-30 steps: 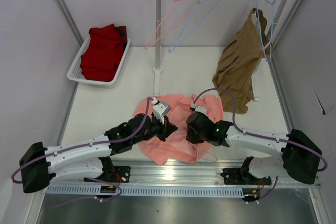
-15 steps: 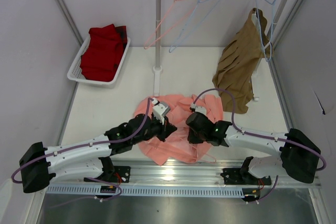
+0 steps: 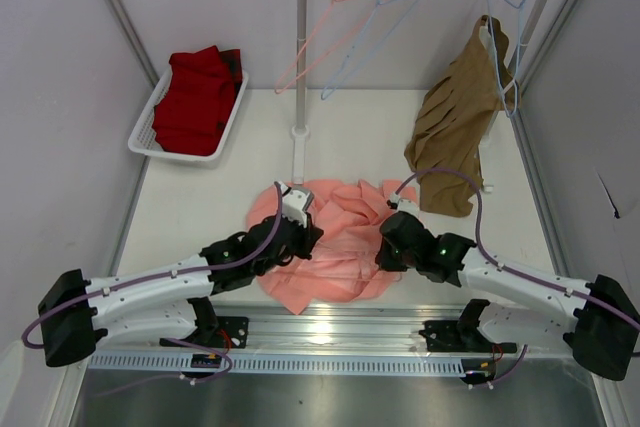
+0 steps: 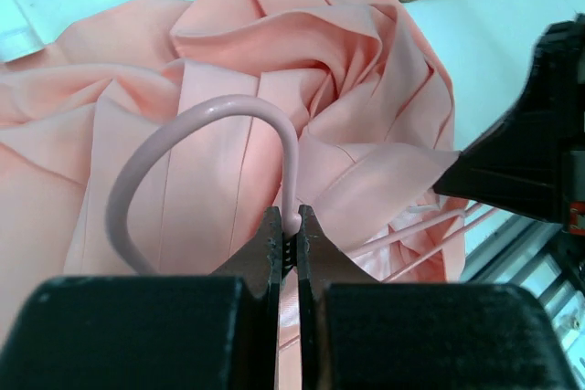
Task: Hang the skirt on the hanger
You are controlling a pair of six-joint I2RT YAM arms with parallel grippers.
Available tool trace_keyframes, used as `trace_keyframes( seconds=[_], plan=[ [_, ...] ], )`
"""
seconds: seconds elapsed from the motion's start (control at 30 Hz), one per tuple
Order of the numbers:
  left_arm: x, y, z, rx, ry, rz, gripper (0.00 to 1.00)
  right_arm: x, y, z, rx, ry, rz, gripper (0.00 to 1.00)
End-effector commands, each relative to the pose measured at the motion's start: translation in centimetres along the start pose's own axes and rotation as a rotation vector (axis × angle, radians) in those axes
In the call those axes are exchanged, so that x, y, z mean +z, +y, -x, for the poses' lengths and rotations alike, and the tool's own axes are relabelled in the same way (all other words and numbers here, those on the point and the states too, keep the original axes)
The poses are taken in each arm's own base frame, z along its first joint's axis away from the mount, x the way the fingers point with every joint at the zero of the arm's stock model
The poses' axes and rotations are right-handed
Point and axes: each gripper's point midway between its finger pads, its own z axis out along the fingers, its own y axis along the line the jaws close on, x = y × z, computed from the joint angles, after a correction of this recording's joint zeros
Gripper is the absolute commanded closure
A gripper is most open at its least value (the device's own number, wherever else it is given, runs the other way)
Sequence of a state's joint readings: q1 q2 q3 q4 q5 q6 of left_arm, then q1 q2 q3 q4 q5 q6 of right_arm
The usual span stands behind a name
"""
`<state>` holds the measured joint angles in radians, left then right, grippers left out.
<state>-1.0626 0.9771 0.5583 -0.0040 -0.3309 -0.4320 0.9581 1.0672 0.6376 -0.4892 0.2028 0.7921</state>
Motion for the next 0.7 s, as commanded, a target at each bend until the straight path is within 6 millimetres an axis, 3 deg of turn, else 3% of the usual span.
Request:
trace_keyframes(
  seconds=[0.0,0.33,0.67],
  plan=[
    [-0.1,1.8,2.8,-0.05,-0.075,0.118,1.0,-0.4,-1.9,-0.4,-0.007,0.002,-0.05,1.0],
    [-1.1,2.3,4.1,-0.081,-0.132,0.131,1.0,-0.3,-3.7,0.2,0.034,-0.001,-0.049,1.0],
    [-2.2,4.5,5.7,-0.105,-0.187,0.245,1.0,-0.7,-3.8,0.2,0.032,-0.001,-0.034,1.0]
  ],
)
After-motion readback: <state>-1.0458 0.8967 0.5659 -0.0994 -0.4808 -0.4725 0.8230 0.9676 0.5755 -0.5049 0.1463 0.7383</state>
